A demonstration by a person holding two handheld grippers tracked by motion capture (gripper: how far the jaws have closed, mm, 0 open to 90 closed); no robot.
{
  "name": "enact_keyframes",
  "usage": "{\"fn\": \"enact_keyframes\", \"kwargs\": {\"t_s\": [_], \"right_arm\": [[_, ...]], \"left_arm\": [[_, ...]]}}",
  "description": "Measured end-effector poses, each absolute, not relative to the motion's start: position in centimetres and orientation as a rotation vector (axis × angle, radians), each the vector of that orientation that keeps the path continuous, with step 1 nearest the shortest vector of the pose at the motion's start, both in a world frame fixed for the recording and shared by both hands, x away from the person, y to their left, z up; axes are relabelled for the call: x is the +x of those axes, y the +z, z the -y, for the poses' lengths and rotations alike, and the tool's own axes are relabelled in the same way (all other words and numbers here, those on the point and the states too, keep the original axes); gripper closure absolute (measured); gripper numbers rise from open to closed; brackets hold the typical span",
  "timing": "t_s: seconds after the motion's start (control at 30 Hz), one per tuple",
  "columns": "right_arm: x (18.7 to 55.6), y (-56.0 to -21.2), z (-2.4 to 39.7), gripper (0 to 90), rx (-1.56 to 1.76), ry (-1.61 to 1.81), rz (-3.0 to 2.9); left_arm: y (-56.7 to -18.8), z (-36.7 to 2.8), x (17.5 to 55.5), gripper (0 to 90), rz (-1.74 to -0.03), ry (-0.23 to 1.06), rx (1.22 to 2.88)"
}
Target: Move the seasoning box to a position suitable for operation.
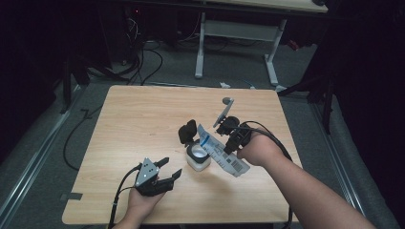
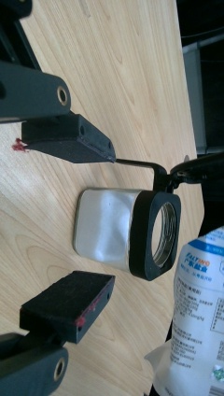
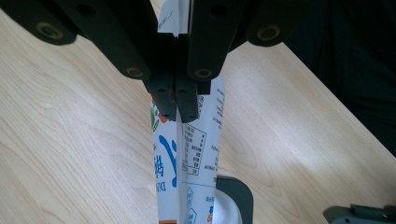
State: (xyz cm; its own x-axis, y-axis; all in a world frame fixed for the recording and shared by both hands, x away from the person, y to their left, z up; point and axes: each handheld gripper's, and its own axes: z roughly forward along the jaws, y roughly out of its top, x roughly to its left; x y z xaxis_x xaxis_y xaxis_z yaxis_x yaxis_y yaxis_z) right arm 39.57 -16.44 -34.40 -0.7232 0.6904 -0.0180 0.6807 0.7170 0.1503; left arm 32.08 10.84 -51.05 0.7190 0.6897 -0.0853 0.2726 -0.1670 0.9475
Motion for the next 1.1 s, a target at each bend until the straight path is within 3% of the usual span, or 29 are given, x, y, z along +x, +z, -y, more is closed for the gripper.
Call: {"fn": "enact_keyframes", "kwargs": {"t_s": [1.1], "right_arm": [[39.9,-38.3,21.8,90.0,1.343,0.156,-2.758]], "left_arm": [[-51.2,-11.1,32.2,34.9,-0.765,0.436,1.751]]}}
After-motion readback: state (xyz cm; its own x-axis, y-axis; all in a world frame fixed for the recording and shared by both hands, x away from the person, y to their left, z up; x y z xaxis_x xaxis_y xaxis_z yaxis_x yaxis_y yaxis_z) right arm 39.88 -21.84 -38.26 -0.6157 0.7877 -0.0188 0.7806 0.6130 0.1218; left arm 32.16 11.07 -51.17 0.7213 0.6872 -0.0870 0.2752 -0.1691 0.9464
